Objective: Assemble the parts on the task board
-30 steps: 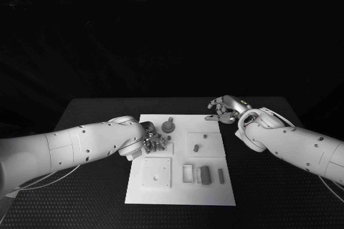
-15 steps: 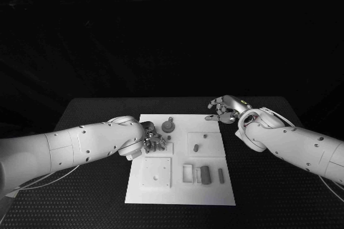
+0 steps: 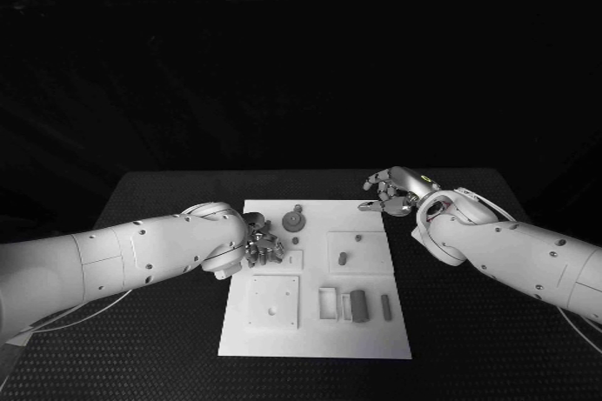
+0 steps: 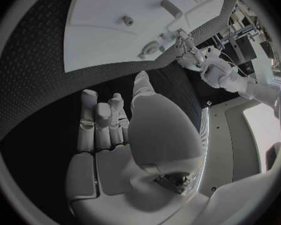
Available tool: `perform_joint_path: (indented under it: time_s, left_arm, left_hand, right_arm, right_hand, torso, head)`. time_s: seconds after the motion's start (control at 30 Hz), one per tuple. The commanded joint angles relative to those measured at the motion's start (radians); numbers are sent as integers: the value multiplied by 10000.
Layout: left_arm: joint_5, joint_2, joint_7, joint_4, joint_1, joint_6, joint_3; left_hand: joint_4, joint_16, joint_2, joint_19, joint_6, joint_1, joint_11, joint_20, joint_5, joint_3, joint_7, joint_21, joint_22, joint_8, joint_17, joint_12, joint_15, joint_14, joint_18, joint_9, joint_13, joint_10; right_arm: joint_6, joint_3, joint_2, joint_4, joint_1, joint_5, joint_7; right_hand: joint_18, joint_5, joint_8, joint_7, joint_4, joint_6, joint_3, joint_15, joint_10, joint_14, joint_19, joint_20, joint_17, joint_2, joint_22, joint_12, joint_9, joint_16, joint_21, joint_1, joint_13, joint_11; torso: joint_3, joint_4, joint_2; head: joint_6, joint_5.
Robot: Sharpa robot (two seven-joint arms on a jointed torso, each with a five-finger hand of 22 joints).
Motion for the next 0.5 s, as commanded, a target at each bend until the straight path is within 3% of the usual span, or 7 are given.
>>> perform_joint_path:
  time_s: [0.03,0.5]
  left_arm:
    - [-258,-46,-271,-43,-55,295,-49]
    - [-248,3,-267,-40,-55,370,-51]
  left_hand:
    - [-239,55,470,63,123,402,-79,-9,63,194,-52,23,10,65,-20,52,-79,-9,-138,53,17,-15]
    - [-230,93,481,69,121,380,-82,-12,68,193,-53,24,43,72,-47,81,-83,-17,-140,76,30,-26]
  right_arm:
    - [97,5,-6,10,-7,-43,22]
    - [102,5,2,8,-10,-43,24]
  right_hand:
    - [299,-2,-40,313,7,-272,66,-4,-72,-72,-26,-49,-10,5,-10,36,12,-21,-40,-107,-17,25]
    - [300,-3,-42,313,9,-273,79,-3,-74,-75,-28,-46,-14,-1,-10,41,17,-18,-40,-114,-22,26]
  torso:
    - [-2,7,1]
    - [4,1,-1]
  head:
    - [0,-3]
    - [-3,9]
